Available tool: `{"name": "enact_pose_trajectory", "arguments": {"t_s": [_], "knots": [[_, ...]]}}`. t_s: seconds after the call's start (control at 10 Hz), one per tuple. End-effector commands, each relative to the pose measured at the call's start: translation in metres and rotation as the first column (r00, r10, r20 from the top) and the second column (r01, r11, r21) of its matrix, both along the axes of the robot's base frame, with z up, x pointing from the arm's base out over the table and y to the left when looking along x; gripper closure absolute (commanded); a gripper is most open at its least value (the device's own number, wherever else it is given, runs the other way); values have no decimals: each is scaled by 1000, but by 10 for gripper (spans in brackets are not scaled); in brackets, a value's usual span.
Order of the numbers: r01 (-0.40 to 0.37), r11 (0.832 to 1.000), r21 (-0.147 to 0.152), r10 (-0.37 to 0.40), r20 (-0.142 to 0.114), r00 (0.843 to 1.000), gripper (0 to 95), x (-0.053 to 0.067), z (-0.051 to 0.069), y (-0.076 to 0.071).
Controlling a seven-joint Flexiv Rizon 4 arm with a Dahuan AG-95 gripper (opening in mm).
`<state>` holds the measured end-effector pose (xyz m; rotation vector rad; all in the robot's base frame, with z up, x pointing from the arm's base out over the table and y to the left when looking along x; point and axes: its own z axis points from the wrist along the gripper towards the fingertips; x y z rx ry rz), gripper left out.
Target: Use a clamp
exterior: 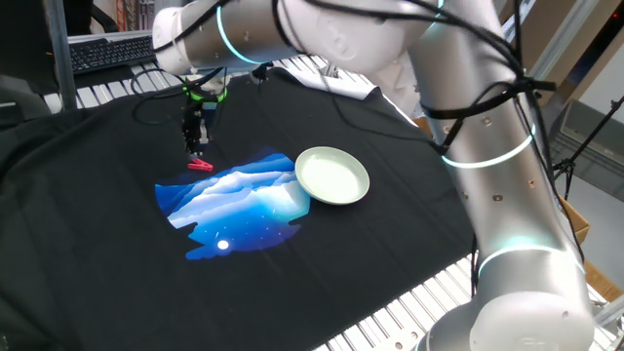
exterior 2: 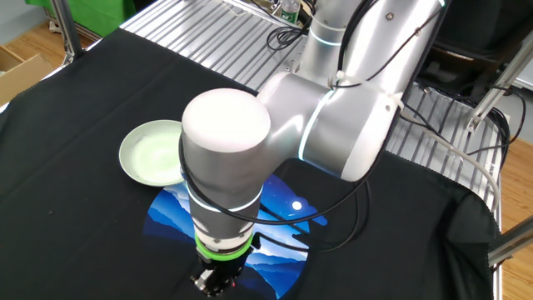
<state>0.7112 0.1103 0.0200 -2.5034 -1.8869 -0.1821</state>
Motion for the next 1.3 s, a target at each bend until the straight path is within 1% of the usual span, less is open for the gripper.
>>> {"name": "enact_pose_trajectory", "arguments": {"t_s": [0.1, 0.2, 0.4, 0.6, 0.9, 1.2, 1.3], "knots": [[192, 981, 26, -192, -13, 981, 570, 2, -5, -6], [221, 975, 38, -220, -21, 975, 570, 1, -6, -7], [253, 967, 39, -252, -26, 967, 570, 0, -6, -7], [264, 964, 38, -263, -29, 964, 570, -2, -7, -7], [281, 959, 36, -279, -42, 959, 570, -4, 2, -7], [290, 956, 54, -288, -43, 957, 570, -9, 0, -6], [291, 955, 55, -289, -43, 956, 570, -11, -1, -6]]}}
